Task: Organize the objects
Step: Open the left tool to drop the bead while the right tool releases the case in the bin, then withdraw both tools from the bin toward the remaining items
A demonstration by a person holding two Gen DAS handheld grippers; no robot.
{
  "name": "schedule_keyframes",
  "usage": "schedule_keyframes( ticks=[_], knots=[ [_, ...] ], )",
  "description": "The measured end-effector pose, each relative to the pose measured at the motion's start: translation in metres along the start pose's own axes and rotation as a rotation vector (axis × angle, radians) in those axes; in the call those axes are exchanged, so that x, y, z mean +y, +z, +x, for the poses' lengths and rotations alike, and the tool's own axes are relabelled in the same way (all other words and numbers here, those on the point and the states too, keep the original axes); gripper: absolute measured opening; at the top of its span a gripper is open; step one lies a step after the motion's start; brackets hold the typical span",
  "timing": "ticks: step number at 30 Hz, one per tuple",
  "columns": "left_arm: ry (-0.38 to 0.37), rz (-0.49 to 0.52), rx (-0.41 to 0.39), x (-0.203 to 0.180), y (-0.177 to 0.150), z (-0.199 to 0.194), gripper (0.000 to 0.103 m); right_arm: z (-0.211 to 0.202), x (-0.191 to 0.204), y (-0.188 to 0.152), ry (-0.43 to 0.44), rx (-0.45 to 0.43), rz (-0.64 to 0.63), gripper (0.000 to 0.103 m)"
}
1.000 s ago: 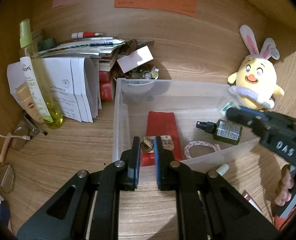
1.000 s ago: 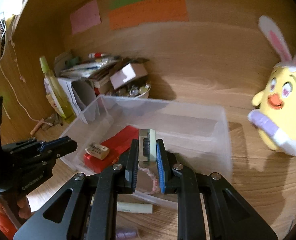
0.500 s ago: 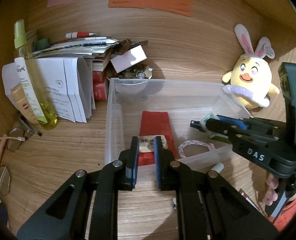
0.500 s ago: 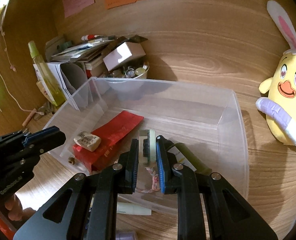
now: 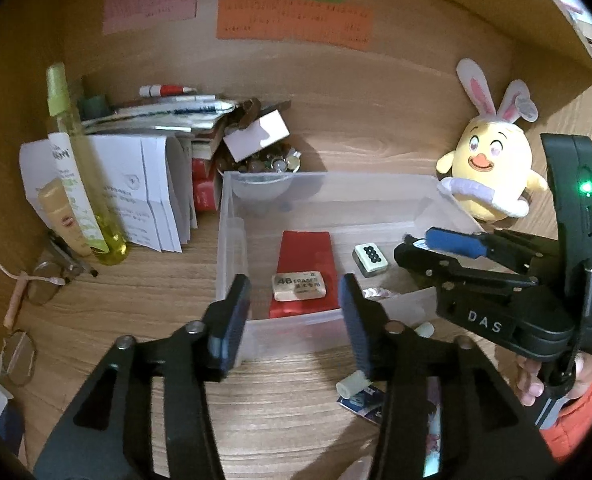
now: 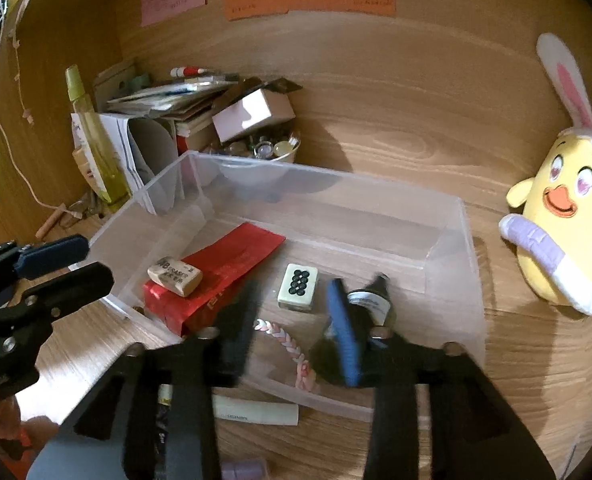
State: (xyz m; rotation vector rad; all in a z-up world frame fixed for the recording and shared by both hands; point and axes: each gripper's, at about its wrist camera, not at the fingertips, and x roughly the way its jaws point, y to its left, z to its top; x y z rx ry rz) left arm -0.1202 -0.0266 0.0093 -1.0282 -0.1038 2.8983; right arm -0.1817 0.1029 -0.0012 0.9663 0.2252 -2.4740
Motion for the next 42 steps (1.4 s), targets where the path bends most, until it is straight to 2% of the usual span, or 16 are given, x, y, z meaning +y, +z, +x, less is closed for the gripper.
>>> schedule_keyframes(
  ticks=[2, 5, 9, 15, 20, 26, 35, 42],
  knots=[
    [0.005, 0.001, -0.010, -0.001, 0.000, -0.005, 0.060, -0.006, 0.001, 0.001, -0.012, -0.016, -0.006, 0.049],
    [0.012, 0.000, -0.025, -0.001, -0.002, -0.014, 0.069, -0.015, 0.002, 0.001, -0.024, -0.037, -0.007, 0.060],
    [0.048, 0.010, -0.038, -0.002, -0.005, -0.022, 0.074, -0.026, 0.002, -0.002, -0.028, -0.055, -0.007, 0.072],
    [0.036, 0.000, -0.035, -0.001, -0.011, -0.033, 0.079, -0.046, -0.002, -0.013, -0.010, -0.056, 0.005, 0.079],
    [0.034, -0.011, -0.043, -0.001, -0.019, -0.044, 0.079, -0.066, -0.006, -0.026, -0.022, -0.069, 0.000, 0.080],
    [0.016, -0.002, -0.015, -0.006, -0.033, -0.050, 0.083, -0.083, -0.011, -0.046, -0.039, -0.062, 0.007, 0.081],
    [0.004, 0.013, 0.059, -0.017, -0.063, -0.046, 0.083, -0.088, -0.017, -0.084, -0.072, -0.002, 0.028, 0.081],
    [-0.006, 0.015, 0.107, -0.022, -0.083, -0.039, 0.083, -0.088, -0.022, -0.109, -0.066, 0.050, 0.057, 0.081]
  ],
)
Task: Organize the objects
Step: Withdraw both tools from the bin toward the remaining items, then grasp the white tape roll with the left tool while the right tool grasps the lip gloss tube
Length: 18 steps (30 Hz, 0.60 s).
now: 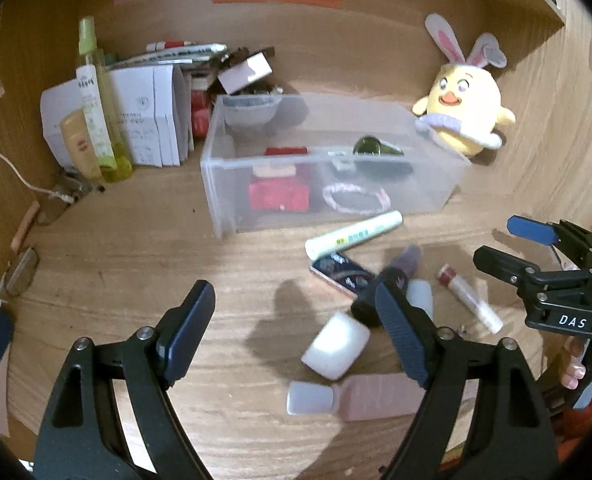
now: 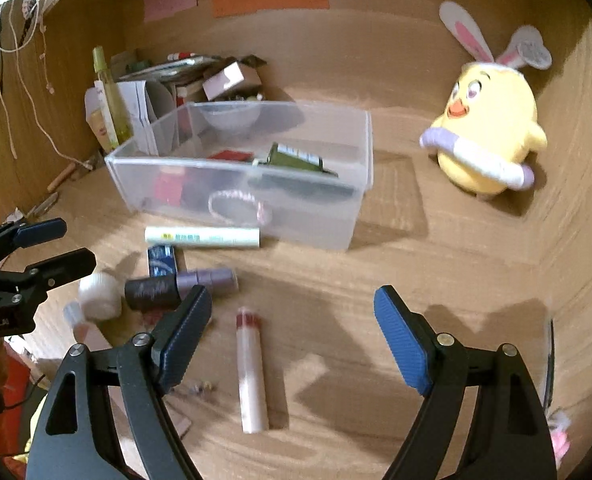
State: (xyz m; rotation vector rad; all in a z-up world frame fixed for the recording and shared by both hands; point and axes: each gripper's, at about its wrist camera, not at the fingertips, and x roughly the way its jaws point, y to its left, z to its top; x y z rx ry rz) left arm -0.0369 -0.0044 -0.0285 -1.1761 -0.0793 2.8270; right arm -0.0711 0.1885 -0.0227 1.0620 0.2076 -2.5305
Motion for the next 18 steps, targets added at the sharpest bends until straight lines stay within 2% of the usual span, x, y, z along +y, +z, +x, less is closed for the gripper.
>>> schedule_keyframes(
  ticks=[10, 13, 15, 18],
  knots=[
    [-0.016, -0.013, 0.040, -0.002, -0.016, 0.011, 0.083, 0.014, 0.003, -0.021, 0.049, 0.073, 0.029, 0.080],
    [-0.012, -0.010, 0.042, -0.003, -0.020, 0.013, 0.081, 0.019, 0.004, -0.024, 0.067, 0.095, 0.038, 0.070],
    [-0.012, -0.004, 0.043, -0.004, -0.021, 0.015, 0.074, 0.022, 0.005, -0.026, 0.074, 0.107, 0.040, 0.057],
    [-0.030, -0.006, 0.050, -0.005, -0.021, 0.019, 0.066, 0.021, 0.007, -0.027, 0.067, 0.102, 0.027, 0.047]
  ],
)
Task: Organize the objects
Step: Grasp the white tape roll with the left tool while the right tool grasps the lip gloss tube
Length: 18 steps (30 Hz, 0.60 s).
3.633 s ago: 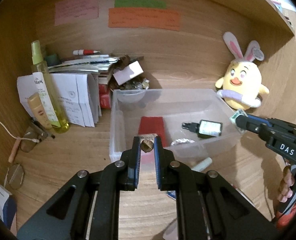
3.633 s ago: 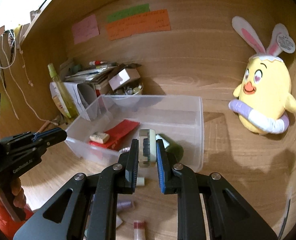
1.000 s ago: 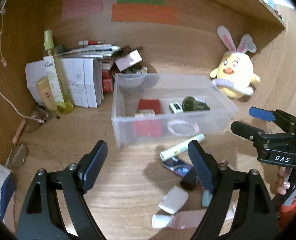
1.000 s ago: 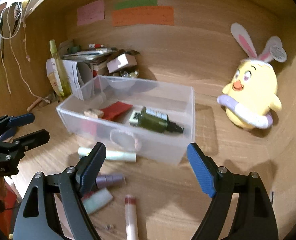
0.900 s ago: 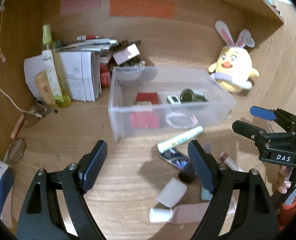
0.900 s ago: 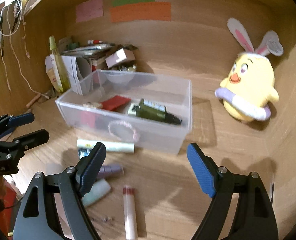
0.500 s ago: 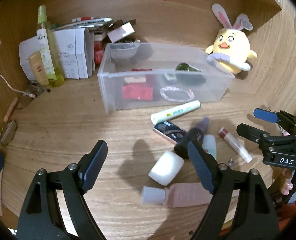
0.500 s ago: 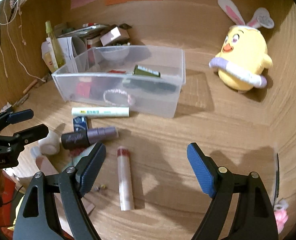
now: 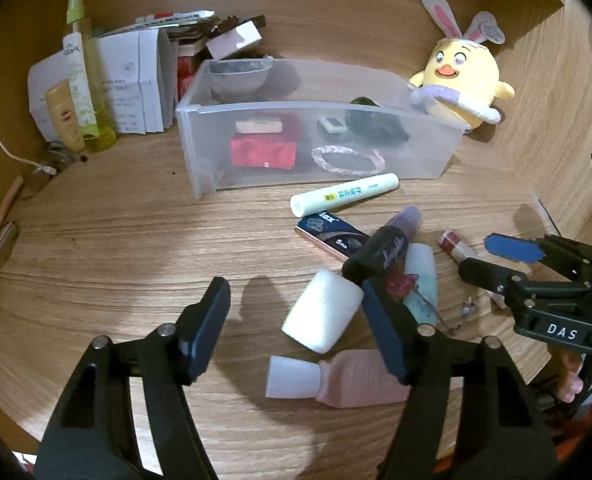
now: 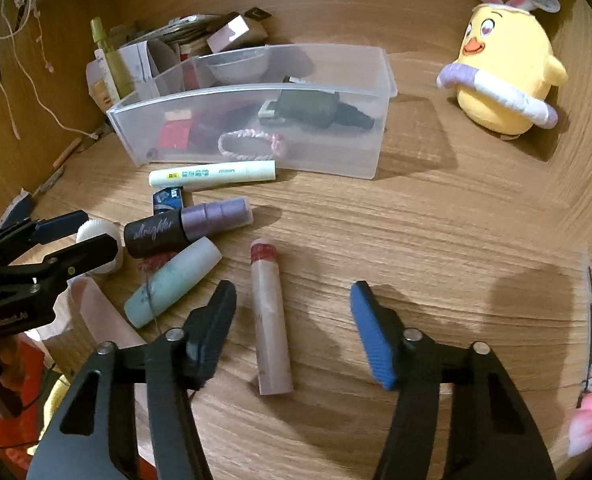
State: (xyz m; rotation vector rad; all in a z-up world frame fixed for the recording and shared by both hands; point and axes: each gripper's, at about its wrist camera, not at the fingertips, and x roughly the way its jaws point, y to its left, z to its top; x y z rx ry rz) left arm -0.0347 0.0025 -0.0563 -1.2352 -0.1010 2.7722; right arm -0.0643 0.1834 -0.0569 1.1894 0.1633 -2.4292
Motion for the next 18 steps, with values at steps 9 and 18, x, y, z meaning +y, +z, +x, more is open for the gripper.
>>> schedule_keyframes(
  ticks=[9, 18],
  knots=[
    [-0.025, -0.010, 0.013, 0.000, 0.001, 0.008, 0.026, 0.001, 0.001, 0.001, -0.031, -0.011, -0.017, 0.016],
    [-0.010, -0.030, -0.031, 0.006, 0.009, -0.003, 0.025, -0.003, -0.004, 0.007, -0.026, -0.033, 0.007, 0.014]
  ],
)
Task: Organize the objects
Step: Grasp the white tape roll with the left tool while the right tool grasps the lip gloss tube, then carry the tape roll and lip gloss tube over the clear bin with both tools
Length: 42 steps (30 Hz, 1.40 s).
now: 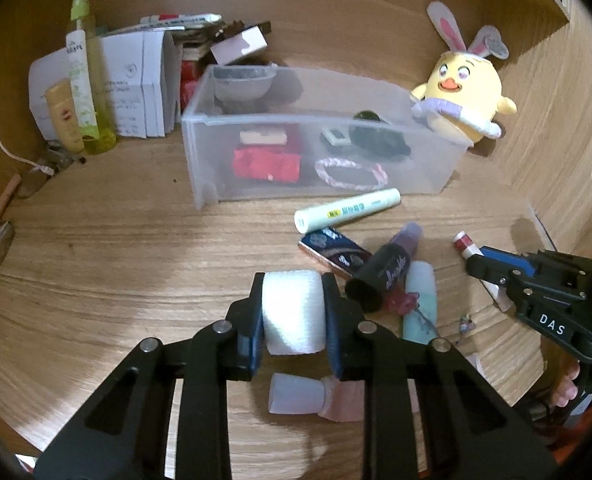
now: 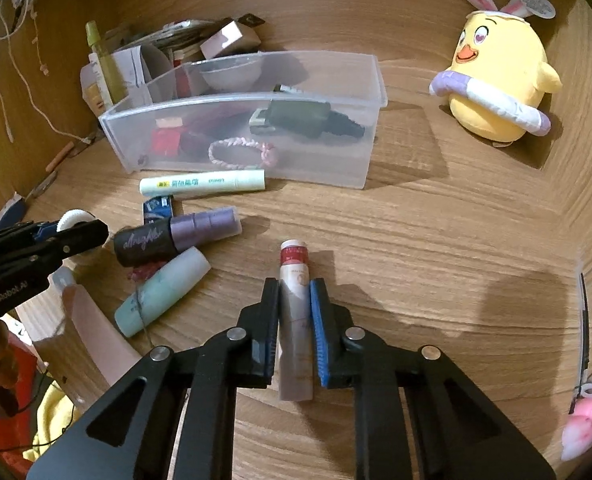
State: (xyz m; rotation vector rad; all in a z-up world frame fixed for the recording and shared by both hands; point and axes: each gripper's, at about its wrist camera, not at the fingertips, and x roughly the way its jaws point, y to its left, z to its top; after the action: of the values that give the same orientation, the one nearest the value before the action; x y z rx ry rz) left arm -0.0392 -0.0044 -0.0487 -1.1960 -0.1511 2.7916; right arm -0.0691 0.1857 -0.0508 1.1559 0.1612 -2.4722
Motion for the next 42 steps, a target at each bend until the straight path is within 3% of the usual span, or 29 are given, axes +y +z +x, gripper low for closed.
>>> schedule_keyframes(
  ticks=[24, 42],
  knots=[
    [0.015, -0.013, -0.189, -0.002, 0.063, -0.032, 0.025, -0.035, 0.018, 0.074, 0.017, -0.230, -0.081, 0.014],
    [0.029, -0.017, -0.201, 0.008, 0.106, -0.013, 0.025, -0.019, 0.009, 0.129, 0.011, -0.282, -0.064, 0.014]
  ],
)
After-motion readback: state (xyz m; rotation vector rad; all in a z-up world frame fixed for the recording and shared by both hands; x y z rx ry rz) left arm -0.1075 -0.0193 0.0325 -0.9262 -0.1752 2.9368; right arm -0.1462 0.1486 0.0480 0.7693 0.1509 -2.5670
